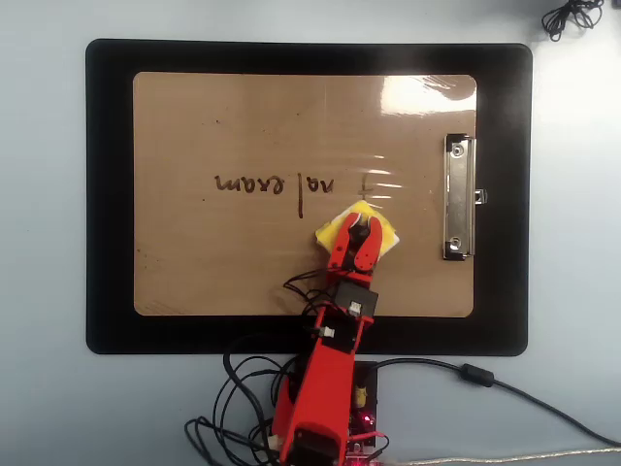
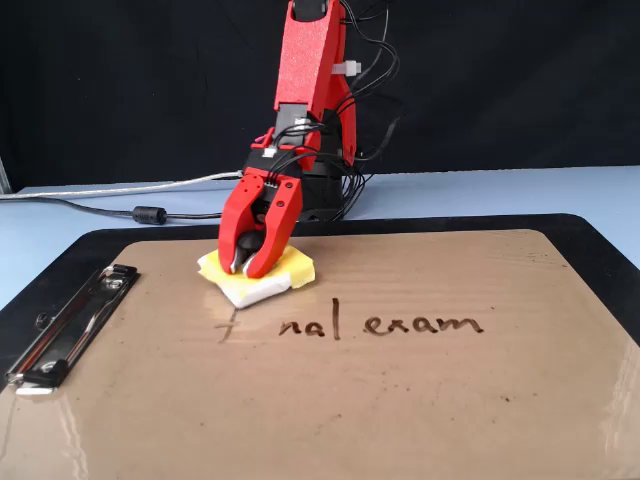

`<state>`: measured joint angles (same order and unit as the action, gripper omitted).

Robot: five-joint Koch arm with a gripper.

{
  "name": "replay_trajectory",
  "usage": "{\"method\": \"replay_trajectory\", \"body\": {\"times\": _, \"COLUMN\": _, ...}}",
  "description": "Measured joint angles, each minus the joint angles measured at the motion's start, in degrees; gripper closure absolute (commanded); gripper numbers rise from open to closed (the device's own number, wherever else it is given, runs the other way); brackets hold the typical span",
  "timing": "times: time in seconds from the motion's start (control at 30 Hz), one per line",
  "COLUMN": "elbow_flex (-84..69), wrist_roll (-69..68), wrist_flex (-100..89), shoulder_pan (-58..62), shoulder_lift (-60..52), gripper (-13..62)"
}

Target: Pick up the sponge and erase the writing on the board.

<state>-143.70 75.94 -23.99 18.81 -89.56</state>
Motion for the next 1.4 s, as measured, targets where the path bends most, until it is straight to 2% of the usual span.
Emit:
{"method": "replay_trajectory", "body": {"times": 0.1, "elbow_flex": 14.24, "wrist_roll": 0.00, "wrist_flex": -0.44, "shoulder_pan": -0.26, "shoulder_lift": 9.58, "gripper": 57.3}}
{"method": "replay_trajectory", "body": {"times": 0.2, "elbow_flex": 17.84, "wrist_roll": 0.00, "wrist_flex": -0.44, "shoulder_pan": -0.09, "shoulder_lift": 13.36, "gripper": 57.2}}
{"method": "replay_trajectory", "body": {"times": 0.3, "elbow_flex": 7.65, "wrist_roll": 0.09, "wrist_flex": -0.62, "shoulder_pan": -0.09, "shoulder_lift": 6.33, "gripper": 57.3}}
{"method": "replay_trajectory", "body": {"times": 0.4, "elbow_flex": -8.44, "wrist_roll": 0.09, "wrist_flex": 0.09, "shoulder_pan": 0.09, "shoulder_lift": -8.44, "gripper": 57.3}}
{"method": "replay_trajectory", "body": {"times": 0.5, "elbow_flex": -9.76, "wrist_roll": 0.00, "wrist_flex": 0.70, "shoulder_pan": 0.18, "shoulder_lift": -11.87, "gripper": 57.3}}
{"method": "replay_trajectory", "body": {"times": 0.53, "elbow_flex": -6.59, "wrist_roll": -0.09, "wrist_flex": 1.23, "shoulder_pan": 0.18, "shoulder_lift": -9.58, "gripper": 57.3}}
{"method": "replay_trajectory", "body": {"times": 0.67, "elbow_flex": 21.45, "wrist_roll": -0.09, "wrist_flex": 1.23, "shoulder_pan": 0.18, "shoulder_lift": 13.36, "gripper": 57.3}}
{"method": "replay_trajectory", "body": {"times": 0.73, "elbow_flex": 26.54, "wrist_roll": 0.00, "wrist_flex": 0.09, "shoulder_pan": 0.44, "shoulder_lift": 18.54, "gripper": 57.3}}
{"method": "replay_trajectory", "body": {"times": 0.83, "elbow_flex": 18.72, "wrist_roll": 0.09, "wrist_flex": -0.35, "shoulder_pan": 0.53, "shoulder_lift": 14.06, "gripper": 57.2}}
{"method": "replay_trajectory", "body": {"times": 0.93, "elbow_flex": -1.41, "wrist_roll": 0.09, "wrist_flex": -0.44, "shoulder_pan": 0.79, "shoulder_lift": -1.14, "gripper": 57.3}}
{"method": "replay_trajectory", "body": {"times": 1.0, "elbow_flex": -11.25, "wrist_roll": 0.09, "wrist_flex": 0.09, "shoulder_pan": 0.53, "shoulder_lift": -11.43, "gripper": 57.3}}
{"method": "replay_trajectory", "body": {"times": 1.03, "elbow_flex": -11.51, "wrist_roll": 0.09, "wrist_flex": 0.62, "shoulder_pan": 0.44, "shoulder_lift": -12.83, "gripper": 57.2}}
{"method": "replay_trajectory", "body": {"times": 1.07, "elbow_flex": -10.20, "wrist_roll": 0.09, "wrist_flex": 0.62, "shoulder_pan": -0.35, "shoulder_lift": -11.78, "gripper": 57.2}}
{"method": "replay_trajectory", "body": {"times": 1.17, "elbow_flex": 4.13, "wrist_roll": 2.46, "wrist_flex": 0.88, "shoulder_pan": -2.72, "shoulder_lift": -1.05, "gripper": 57.2}}
{"method": "replay_trajectory", "body": {"times": 1.2, "elbow_flex": 12.48, "wrist_roll": 3.43, "wrist_flex": 0.79, "shoulder_pan": -2.90, "shoulder_lift": 6.06, "gripper": 57.3}}
{"method": "replay_trajectory", "body": {"times": 1.27, "elbow_flex": 18.02, "wrist_roll": 4.04, "wrist_flex": 0.62, "shoulder_pan": -2.81, "shoulder_lift": 10.81, "gripper": 57.2}}
{"method": "replay_trajectory", "body": {"times": 1.33, "elbow_flex": 15.73, "wrist_roll": 4.66, "wrist_flex": -0.18, "shoulder_pan": -2.46, "shoulder_lift": 10.37, "gripper": 57.2}}
{"method": "replay_trajectory", "body": {"times": 1.4, "elbow_flex": 4.13, "wrist_roll": 4.66, "wrist_flex": -0.18, "shoulder_pan": -2.11, "shoulder_lift": 2.72, "gripper": 57.2}}
